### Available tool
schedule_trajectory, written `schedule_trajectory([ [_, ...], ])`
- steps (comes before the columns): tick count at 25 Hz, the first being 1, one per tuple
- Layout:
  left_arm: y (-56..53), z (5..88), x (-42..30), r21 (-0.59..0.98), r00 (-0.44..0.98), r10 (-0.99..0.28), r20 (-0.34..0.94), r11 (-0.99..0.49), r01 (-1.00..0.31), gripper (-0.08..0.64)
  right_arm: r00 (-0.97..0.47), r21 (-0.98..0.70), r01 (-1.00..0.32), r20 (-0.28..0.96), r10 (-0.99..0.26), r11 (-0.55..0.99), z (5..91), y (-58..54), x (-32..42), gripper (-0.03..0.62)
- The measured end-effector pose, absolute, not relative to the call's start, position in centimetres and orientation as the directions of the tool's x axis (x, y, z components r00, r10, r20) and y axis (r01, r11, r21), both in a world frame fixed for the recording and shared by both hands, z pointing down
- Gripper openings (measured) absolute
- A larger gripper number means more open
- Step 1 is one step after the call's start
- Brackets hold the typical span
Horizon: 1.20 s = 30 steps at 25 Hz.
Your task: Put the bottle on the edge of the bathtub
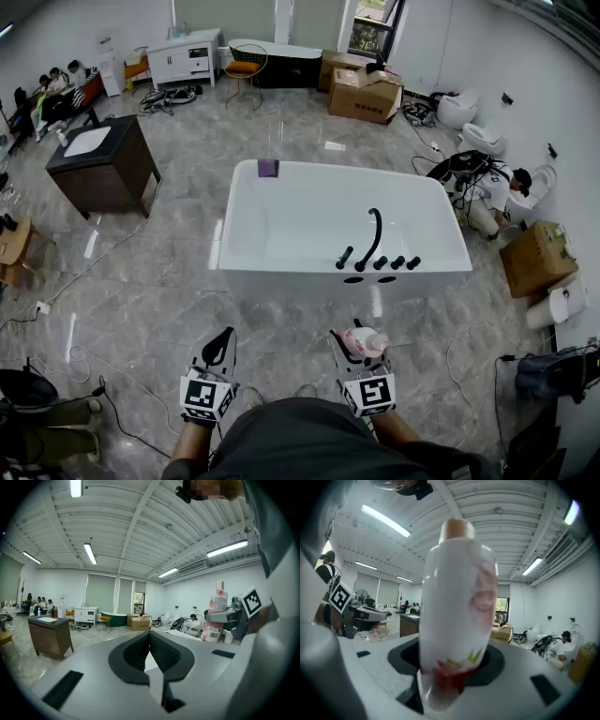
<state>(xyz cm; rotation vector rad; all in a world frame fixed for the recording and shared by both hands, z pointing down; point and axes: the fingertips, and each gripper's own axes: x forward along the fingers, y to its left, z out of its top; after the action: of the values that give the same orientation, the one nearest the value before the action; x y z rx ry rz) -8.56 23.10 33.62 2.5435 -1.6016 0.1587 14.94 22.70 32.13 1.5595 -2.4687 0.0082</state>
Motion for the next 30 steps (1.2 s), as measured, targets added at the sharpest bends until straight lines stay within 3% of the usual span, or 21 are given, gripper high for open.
schedule_trajectory([
  [16,23.6,33.6,-8.3,0.046,0.405,-0.899,0.168,-0.404,-0.914,0.001,-0.423,0.083,-0.894,0.167,-0.891,0.440,32.3,22.7,15.8,0.229],
  [30,24.5,36.3,-5.8,0.044,0.305,-0.924,0.229,-0.303,-0.952,0.000,-0.523,0.094,-0.833,0.186,-0.832,0.545,34.0,18.8,18.1,0.229],
])
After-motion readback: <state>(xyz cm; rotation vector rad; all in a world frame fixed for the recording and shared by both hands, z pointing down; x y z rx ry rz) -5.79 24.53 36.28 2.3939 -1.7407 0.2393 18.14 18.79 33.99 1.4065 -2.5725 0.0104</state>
